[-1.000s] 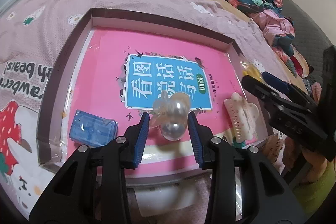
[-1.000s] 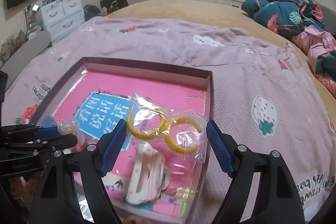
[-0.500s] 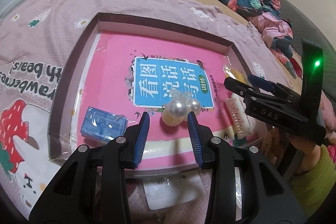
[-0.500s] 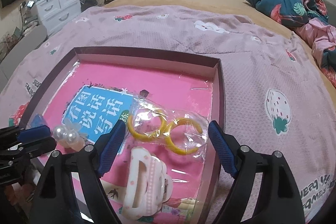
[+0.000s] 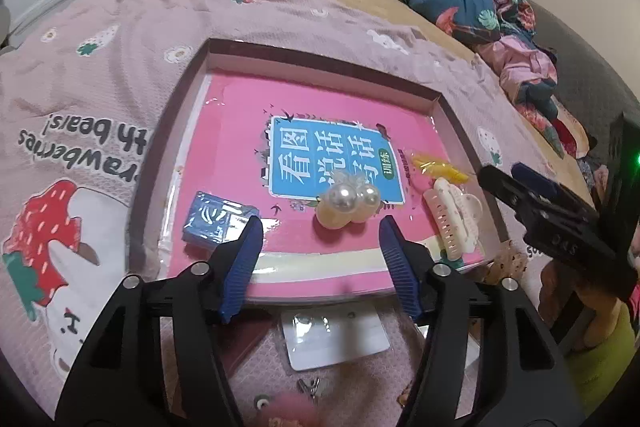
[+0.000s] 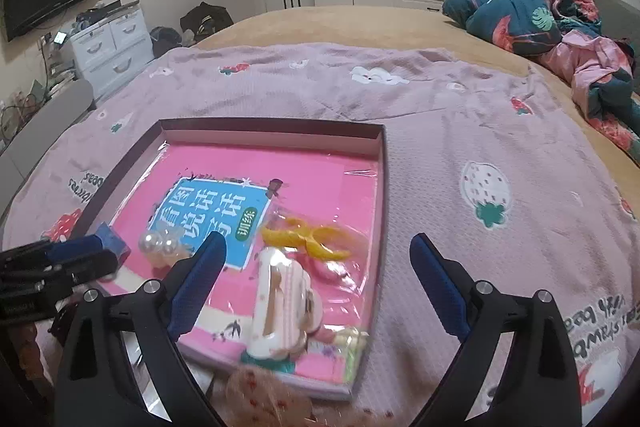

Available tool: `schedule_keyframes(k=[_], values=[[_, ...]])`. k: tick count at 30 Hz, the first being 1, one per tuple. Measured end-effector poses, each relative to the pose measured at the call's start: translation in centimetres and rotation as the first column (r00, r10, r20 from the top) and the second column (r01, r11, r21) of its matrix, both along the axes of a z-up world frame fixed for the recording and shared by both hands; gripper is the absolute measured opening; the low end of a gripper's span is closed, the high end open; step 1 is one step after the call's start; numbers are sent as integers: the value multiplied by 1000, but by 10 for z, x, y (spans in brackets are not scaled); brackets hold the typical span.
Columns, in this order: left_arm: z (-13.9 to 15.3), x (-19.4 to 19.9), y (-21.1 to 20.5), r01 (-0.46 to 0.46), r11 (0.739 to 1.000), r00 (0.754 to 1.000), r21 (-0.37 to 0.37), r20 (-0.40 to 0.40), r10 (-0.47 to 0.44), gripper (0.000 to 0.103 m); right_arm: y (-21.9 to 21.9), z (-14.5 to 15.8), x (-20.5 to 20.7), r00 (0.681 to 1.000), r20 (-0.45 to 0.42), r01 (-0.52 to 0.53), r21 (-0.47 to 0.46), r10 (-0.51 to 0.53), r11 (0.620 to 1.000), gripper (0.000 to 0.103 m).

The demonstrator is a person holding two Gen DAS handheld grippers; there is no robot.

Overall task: Organize jewelry
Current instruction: 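Withdraw both open grippers from the tray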

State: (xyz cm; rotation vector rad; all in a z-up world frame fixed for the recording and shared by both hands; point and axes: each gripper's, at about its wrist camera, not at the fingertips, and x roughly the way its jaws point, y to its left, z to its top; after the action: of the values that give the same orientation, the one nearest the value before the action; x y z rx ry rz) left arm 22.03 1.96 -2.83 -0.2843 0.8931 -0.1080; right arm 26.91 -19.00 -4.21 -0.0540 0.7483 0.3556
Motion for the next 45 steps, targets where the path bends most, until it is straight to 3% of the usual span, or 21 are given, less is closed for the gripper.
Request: schedule_keyframes(k=[25, 45], values=[[39, -51, 31, -73, 997, 994, -15, 78, 74, 63, -23, 29, -77, 998, 67, 18, -11, -18, 1000, 93], [49, -93, 29, -79, 997, 991, 23, 110, 76, 72, -22, 32, -131, 997, 71, -29, -36, 31, 999, 93]])
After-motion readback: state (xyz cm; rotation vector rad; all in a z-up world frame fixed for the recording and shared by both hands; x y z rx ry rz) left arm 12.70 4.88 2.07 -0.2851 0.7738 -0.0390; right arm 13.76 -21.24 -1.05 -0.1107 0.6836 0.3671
